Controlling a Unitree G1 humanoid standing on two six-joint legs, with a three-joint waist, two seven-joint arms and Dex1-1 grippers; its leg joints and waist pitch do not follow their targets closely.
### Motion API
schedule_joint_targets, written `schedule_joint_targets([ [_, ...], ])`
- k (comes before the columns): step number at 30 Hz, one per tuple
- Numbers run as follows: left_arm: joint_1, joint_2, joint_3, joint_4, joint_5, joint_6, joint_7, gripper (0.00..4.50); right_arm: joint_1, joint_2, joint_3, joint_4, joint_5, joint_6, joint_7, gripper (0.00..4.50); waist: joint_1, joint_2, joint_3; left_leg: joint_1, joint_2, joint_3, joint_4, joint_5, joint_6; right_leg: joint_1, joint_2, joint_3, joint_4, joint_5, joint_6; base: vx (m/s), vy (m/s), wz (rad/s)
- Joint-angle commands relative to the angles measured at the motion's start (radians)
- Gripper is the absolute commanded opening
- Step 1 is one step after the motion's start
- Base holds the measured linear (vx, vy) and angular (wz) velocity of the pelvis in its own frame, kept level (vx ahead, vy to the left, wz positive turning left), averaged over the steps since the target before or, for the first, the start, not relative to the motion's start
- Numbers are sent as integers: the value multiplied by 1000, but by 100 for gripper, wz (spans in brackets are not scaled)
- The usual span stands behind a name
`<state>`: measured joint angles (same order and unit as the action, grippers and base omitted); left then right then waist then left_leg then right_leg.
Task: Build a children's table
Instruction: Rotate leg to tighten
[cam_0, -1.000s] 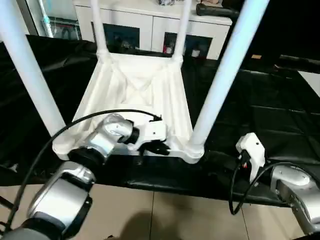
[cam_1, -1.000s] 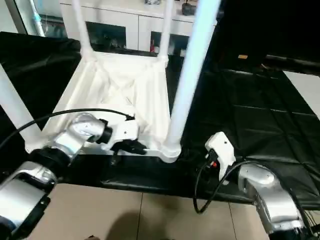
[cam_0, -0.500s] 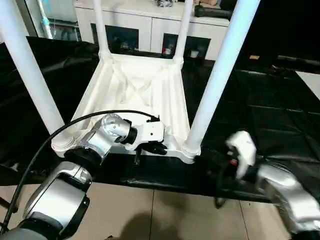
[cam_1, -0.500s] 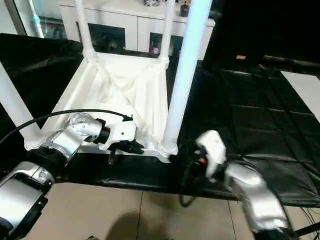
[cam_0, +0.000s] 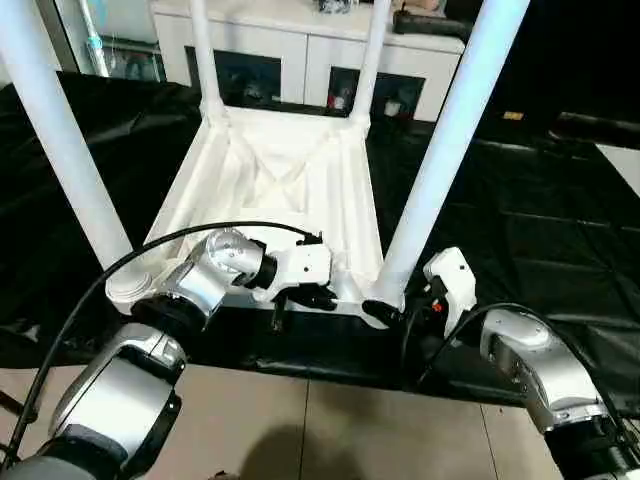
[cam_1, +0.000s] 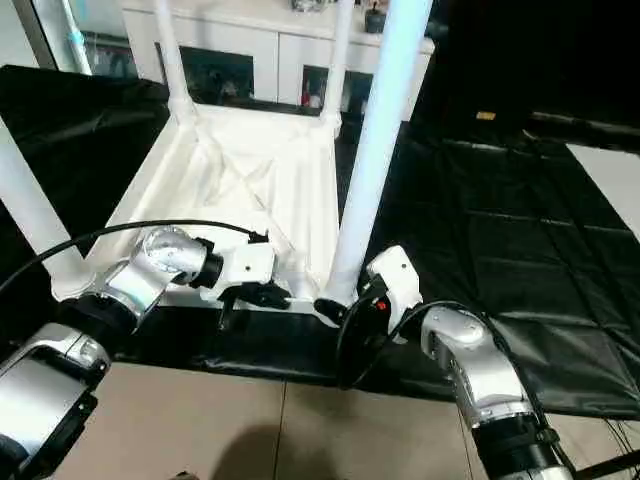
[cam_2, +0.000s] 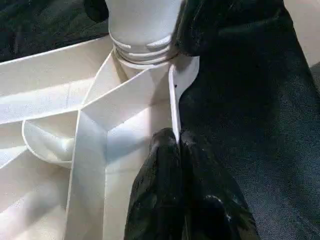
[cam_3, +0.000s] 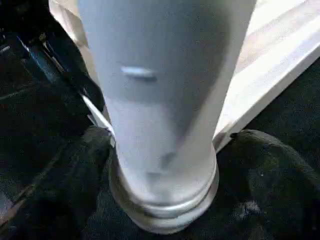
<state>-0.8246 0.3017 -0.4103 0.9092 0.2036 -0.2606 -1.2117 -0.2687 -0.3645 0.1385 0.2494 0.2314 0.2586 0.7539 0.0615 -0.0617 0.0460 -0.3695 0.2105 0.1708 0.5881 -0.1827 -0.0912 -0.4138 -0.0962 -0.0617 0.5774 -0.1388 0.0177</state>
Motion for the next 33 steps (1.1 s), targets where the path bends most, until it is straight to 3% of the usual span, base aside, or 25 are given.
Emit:
schedule_joint_targets([
  [1,23,3,-39,2,51,9,4,0,-6,-14,8,12,-8,-12,15,393,-2,0,-56,9,20,2,-85,-330,9,41,-44,31,-68,-383,-180,0,0,0],
  [5,23,4,-39,3,50,12,6,0,-12,-9,7,31,-14,-22,22,354,-3,0,-56,10,20,1,-85,-347,8,38,-45,30,-72,-414,-175,0,0,0],
  [6,24,7,-37,4,49,12,4,0,-16,-1,5,41,-12,-26,22,354,-4,-7,-56,9,19,2,-84,-346,9,39,-45,30,-72,-419,-172,0,0,0],
  [7,25,9,-37,4,47,14,3,0,-21,8,3,49,-11,-30,20,338,-3,-2,-56,9,19,0,-85,-348,8,37,-47,30,-72,-432,-170,0,0,0],
  [14,27,17,-35,3,44,18,-4,0,-19,37,-6,53,-1,-38,9,276,-6,-2,-56,9,20,0,-86,-353,3,37,-44,30,-71,-419,-171,0,0,0],
  [25,35,19,-38,-3,42,26,-7,0,-15,61,-17,53,19,-55,24,270,-8,1,-57,10,21,0,-87,-349,3,37,-43,31,-68,-392,-183,0,0,0],
  [27,35,8,-32,-3,41,44,20,0,-17,88,-40,72,14,-77,-28,270,-8,3,-56,10,20,0,-87,-358,1,36,-44,31,-70,-402,-182,0,0,0],
  [29,28,-22,-18,5,45,86,91,0,-26,145,-97,108,19,-115,-144,269,-13,1,-54,10,20,0,-88,-378,-9,32,-46,30,-73,-438,-177,0,0,0],
  [33,18,-80,4,22,36,140,181,0,-32,216,-155,140,33,-144,-264,269,-19,1,-52,15,16,-5,-87,-411,-17,27,-45,25,-87,-530,-142,0,0,0],
])
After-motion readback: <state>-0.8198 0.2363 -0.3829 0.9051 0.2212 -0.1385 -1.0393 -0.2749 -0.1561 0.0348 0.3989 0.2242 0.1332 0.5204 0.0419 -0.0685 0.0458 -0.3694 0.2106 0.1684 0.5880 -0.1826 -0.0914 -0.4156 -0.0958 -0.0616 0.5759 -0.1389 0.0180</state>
